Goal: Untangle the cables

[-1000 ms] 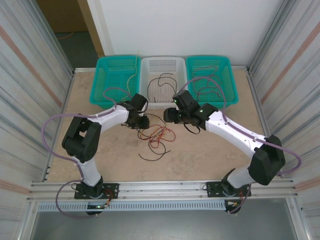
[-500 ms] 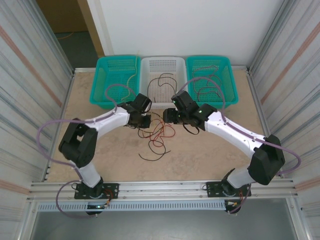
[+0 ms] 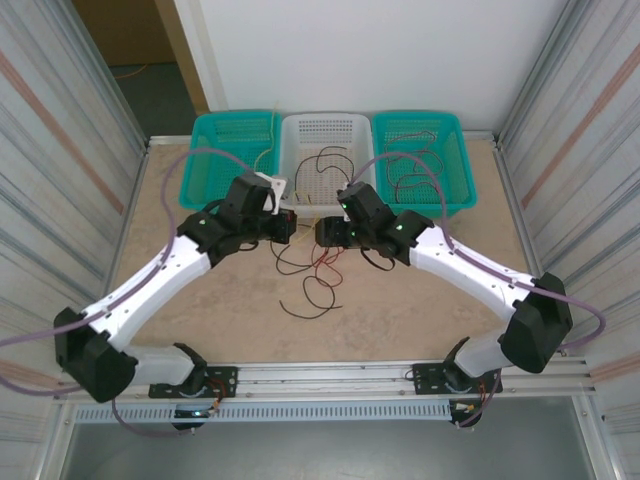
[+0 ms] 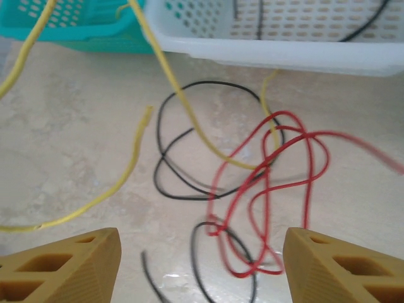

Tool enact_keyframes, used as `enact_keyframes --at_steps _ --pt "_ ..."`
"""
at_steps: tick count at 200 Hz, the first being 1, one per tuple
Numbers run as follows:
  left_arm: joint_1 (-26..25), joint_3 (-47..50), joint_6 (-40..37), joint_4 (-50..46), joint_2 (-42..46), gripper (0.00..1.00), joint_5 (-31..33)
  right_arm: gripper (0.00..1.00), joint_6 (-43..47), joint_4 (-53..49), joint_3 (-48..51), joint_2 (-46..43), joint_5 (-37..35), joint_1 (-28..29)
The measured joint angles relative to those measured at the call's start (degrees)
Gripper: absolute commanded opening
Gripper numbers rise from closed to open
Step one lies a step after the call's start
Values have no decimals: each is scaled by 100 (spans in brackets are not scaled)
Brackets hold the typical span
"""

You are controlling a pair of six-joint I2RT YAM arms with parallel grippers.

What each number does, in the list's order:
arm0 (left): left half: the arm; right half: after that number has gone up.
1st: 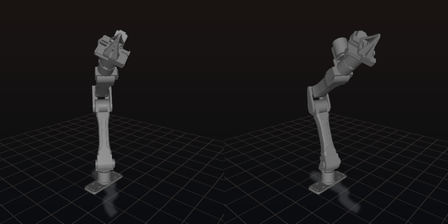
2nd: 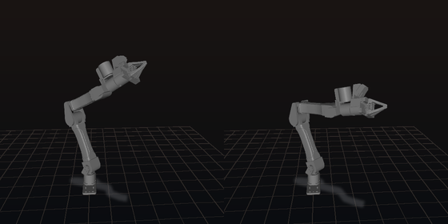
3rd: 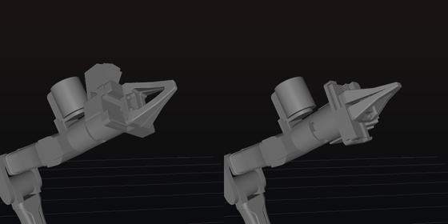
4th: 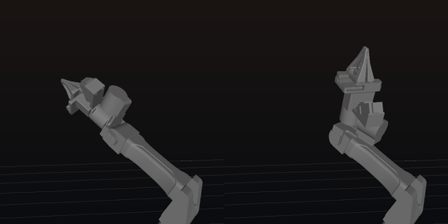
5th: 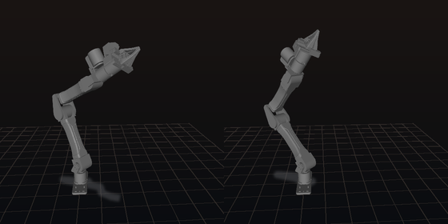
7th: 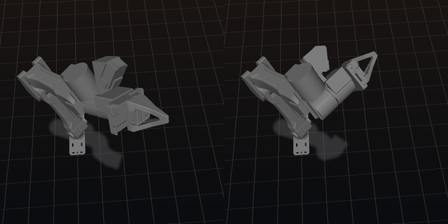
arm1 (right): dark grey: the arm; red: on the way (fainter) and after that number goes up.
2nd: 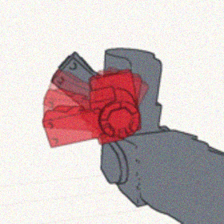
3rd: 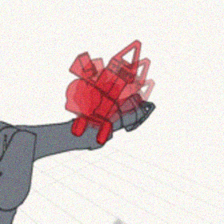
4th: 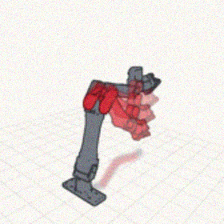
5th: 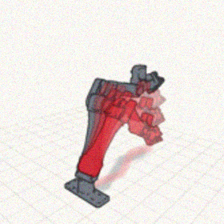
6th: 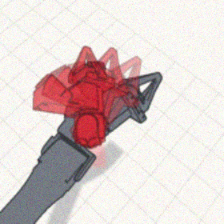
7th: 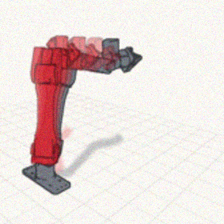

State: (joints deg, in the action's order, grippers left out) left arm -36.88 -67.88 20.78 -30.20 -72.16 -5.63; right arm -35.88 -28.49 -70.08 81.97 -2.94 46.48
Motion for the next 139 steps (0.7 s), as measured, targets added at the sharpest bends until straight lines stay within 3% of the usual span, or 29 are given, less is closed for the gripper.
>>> enact_keyframes --at_steps 68,114,139 --pt "0 -15 -2 -120 632 0 -791 63 236 -20 -634 232 -199 232" --pt "0 -68 2 -369 776 0 -951 50 249 -37 -632 398 -271 225" --pt "0 -225 46 -413 885 0 -1021 49 170 94 -472 415 -186 195"
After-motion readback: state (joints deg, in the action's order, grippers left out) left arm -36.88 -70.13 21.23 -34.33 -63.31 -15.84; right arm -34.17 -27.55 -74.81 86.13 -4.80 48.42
